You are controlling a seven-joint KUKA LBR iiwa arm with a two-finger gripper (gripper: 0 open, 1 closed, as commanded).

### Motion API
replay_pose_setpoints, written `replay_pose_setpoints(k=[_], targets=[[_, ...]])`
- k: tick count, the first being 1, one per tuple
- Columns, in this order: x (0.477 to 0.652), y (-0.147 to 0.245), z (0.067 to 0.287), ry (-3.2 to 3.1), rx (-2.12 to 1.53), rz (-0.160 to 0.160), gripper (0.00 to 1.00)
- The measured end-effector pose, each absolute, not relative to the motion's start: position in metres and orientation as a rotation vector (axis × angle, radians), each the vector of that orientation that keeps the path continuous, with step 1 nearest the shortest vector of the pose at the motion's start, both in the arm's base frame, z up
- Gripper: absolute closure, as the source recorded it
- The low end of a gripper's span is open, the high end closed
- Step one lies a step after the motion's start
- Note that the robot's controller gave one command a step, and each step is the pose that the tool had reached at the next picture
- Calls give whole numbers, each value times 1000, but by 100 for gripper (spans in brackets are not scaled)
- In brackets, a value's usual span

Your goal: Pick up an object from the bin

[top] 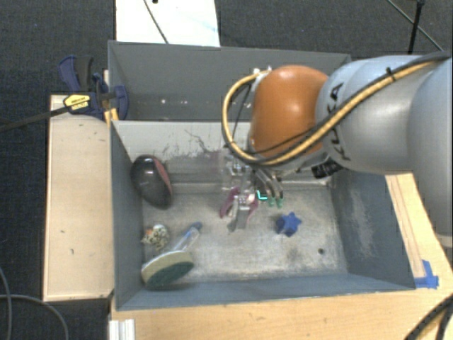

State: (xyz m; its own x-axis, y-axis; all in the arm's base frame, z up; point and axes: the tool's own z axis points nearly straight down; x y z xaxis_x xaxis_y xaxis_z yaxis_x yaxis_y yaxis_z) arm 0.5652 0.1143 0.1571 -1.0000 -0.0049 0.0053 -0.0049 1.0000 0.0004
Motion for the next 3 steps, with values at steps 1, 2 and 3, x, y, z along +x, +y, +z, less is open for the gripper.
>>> replay_pose_setpoints(k=[1,2,3], targets=[[539,191,66,-3130,197,-3,0],[490,166,71,-3109,486,-2,0],[490,166,70,-3108,477,-2,100]])
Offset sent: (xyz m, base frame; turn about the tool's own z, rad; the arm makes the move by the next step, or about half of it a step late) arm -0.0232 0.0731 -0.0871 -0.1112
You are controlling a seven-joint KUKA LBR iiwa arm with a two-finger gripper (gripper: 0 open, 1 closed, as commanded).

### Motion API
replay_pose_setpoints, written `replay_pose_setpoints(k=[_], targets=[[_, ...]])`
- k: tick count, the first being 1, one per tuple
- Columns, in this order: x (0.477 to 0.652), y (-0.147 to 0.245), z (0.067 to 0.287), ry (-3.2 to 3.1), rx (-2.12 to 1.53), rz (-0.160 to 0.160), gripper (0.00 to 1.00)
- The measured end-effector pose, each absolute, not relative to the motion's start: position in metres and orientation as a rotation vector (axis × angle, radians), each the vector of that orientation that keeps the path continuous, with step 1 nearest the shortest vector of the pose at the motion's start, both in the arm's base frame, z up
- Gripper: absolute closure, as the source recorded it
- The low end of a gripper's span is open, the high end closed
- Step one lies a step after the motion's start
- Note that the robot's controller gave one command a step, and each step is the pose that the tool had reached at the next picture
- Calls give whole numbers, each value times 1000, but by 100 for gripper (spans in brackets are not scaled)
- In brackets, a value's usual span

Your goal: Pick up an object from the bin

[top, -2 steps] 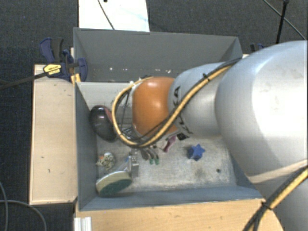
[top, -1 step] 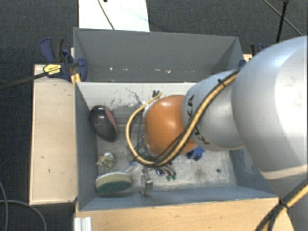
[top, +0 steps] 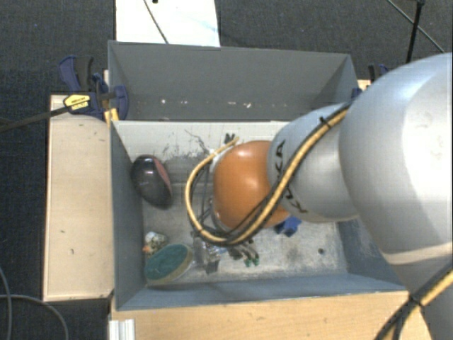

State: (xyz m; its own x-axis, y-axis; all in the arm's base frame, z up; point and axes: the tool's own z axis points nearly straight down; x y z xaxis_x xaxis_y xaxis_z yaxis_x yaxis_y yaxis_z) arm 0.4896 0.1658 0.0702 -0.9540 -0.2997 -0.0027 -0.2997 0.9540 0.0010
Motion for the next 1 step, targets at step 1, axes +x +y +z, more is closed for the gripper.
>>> replay_pose_setpoints(k=[1], targets=[[490,166,71,3102,-470,3,0]])
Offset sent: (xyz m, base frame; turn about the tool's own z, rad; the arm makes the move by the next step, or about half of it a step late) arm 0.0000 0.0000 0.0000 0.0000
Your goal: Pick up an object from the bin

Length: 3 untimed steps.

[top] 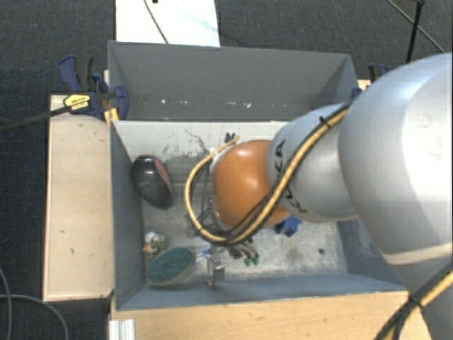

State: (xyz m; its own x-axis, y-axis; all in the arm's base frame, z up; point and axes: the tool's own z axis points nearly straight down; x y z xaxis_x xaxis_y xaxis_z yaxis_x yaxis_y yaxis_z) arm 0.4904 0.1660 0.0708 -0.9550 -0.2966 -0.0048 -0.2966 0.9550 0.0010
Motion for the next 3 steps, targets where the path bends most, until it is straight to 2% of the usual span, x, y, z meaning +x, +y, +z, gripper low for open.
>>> replay_pose_setpoints(k=[1,2,3], targets=[[481,183,72,3100,-428,2,0],[483,232,72,3087,-534,-8,0],[481,230,70,3097,-527,-10,100]])
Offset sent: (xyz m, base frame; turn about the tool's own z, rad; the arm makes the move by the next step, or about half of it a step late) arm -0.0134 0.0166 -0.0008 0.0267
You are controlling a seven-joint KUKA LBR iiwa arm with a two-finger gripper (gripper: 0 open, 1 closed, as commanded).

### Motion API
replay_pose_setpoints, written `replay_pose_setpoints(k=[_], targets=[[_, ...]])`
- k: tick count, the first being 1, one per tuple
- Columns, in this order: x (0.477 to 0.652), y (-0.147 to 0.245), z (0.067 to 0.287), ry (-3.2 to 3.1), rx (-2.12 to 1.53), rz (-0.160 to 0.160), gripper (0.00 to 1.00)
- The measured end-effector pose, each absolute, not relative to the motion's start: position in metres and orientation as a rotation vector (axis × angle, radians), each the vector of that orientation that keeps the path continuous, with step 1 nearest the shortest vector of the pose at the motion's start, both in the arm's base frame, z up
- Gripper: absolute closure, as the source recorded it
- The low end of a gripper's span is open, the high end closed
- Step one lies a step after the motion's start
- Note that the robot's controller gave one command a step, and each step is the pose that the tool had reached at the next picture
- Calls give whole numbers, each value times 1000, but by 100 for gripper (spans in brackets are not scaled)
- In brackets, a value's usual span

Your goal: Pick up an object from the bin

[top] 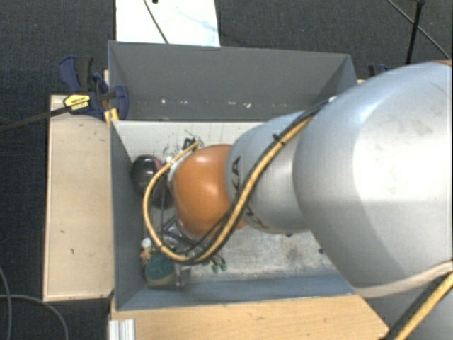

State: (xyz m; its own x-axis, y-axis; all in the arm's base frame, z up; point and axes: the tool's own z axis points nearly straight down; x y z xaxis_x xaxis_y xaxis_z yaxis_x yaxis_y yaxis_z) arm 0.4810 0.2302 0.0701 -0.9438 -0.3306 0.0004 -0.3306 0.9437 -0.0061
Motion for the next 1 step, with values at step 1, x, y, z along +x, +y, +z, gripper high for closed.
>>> replay_pose_setpoints(k=[1], targets=[[488,229,180,3096,-477,4,100]])
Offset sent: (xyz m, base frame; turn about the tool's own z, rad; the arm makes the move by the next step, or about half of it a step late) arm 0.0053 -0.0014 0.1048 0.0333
